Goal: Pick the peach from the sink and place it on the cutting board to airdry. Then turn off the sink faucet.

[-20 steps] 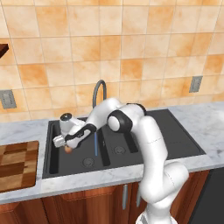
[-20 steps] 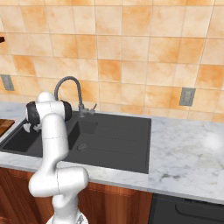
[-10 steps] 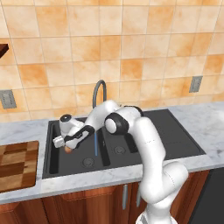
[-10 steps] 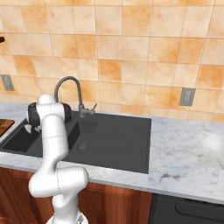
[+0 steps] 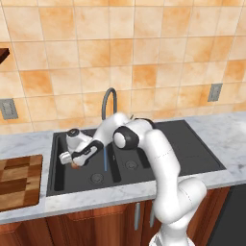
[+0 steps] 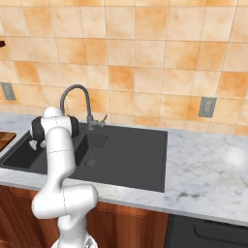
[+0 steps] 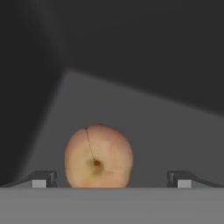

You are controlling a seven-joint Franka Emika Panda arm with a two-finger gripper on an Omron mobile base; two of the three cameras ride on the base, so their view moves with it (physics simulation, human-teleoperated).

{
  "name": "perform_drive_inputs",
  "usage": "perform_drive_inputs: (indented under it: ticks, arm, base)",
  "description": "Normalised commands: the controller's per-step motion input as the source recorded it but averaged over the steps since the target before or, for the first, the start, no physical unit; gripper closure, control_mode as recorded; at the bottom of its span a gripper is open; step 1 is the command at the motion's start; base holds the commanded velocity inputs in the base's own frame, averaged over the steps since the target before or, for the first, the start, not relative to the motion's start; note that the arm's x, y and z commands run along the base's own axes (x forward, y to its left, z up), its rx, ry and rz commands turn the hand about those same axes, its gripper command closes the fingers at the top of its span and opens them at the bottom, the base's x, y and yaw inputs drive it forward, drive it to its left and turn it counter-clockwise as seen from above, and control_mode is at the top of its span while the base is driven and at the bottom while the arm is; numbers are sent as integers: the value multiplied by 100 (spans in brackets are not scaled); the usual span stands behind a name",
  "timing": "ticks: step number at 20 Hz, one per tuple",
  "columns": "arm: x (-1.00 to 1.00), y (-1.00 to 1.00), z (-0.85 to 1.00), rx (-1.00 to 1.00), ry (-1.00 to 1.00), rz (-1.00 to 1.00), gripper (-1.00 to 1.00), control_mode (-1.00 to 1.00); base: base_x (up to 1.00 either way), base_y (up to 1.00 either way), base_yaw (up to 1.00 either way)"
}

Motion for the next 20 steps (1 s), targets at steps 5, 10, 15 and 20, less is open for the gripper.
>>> perform_drive_inputs:
  ticks: [5,10,15,20]
  arm:
    - [5,11,-26,0,0,-2,-100,-100]
    - [5,16,-28,0,0,-2,-100,-100]
    - [2,26,-34,0,0,-2,-100,-100]
    - [0,43,-39,0,2,-2,100,-100]
  base:
    - [0,0,0]
    - [0,0,0]
    - [0,0,0]
    - [0,0,0]
